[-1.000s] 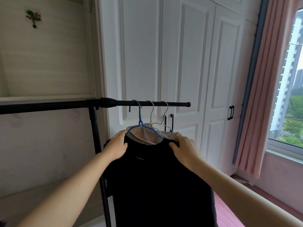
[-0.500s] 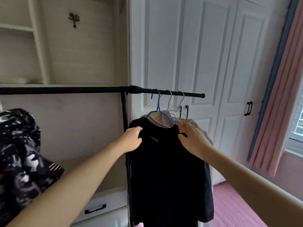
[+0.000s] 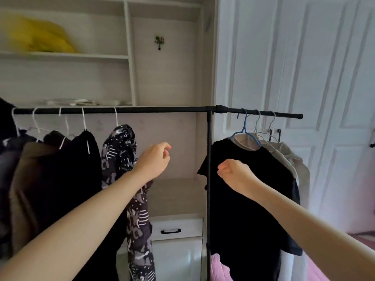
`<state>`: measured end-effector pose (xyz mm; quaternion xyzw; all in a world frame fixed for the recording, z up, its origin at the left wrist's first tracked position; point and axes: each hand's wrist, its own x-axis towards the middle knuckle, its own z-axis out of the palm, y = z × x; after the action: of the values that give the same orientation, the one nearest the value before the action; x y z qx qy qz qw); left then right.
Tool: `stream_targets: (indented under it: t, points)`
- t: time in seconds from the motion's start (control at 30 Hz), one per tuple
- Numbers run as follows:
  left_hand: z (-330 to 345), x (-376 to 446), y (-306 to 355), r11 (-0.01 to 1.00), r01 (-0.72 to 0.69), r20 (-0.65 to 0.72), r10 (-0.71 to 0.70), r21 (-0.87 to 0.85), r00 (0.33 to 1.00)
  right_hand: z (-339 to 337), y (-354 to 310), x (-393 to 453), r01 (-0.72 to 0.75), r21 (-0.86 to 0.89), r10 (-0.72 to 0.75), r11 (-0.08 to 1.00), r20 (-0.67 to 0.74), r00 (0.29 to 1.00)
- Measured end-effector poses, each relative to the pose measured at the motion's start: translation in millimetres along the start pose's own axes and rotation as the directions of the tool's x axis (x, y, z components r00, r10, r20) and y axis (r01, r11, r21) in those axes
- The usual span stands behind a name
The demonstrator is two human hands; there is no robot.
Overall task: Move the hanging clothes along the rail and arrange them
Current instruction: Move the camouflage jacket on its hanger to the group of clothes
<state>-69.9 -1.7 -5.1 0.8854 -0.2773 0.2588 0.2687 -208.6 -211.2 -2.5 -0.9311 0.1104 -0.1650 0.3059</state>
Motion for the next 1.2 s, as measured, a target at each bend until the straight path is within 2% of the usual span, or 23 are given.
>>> stream_targets:
  t: [0.23,0.53,0.73,0.8,1.0,1.2]
  points:
    - [-49.6,-24.5,-60.3,0.995,0.097,-0.125,-0.097,-0.004,0.987,43.2,-53.0,14.1,0.106,0.051,-0.109,0.993,0.058,0.992]
    - [-67.8,10.0,-157.4,0.971,0.222,-0.164,-0.234,-0.088,0.958,105.7,-123.4,56.4,0.145,0.107,-0.159,0.984,0.128,0.979]
    - [-68.9,63.5,-212.4,0.940,0.279,-0.084,-0.300,-0.198,0.950,152.9,-173.4,110.4,0.105,0.175,-0.134,0.979,0.163,0.977]
    - [-64.9,78.5,-226.2,0.943,0.264,-0.034,-0.277,-0.201,0.960,166.7,-188.5,125.0,0.098,0.169,-0.128,0.981,0.177,0.976]
    - [-48.8,102.0,-249.6,0.946,0.183,0.153,-0.145,-0.270,0.977,199.6,-207.8,149.6,0.072,0.008,-0.071,0.997,0.257,0.964]
    - [-44.7,109.3,-259.6,0.909,0.167,0.167,-0.110,-0.383,0.980,210.6,-201.6,166.9,0.058,-0.020,-0.055,0.998,0.149,0.987]
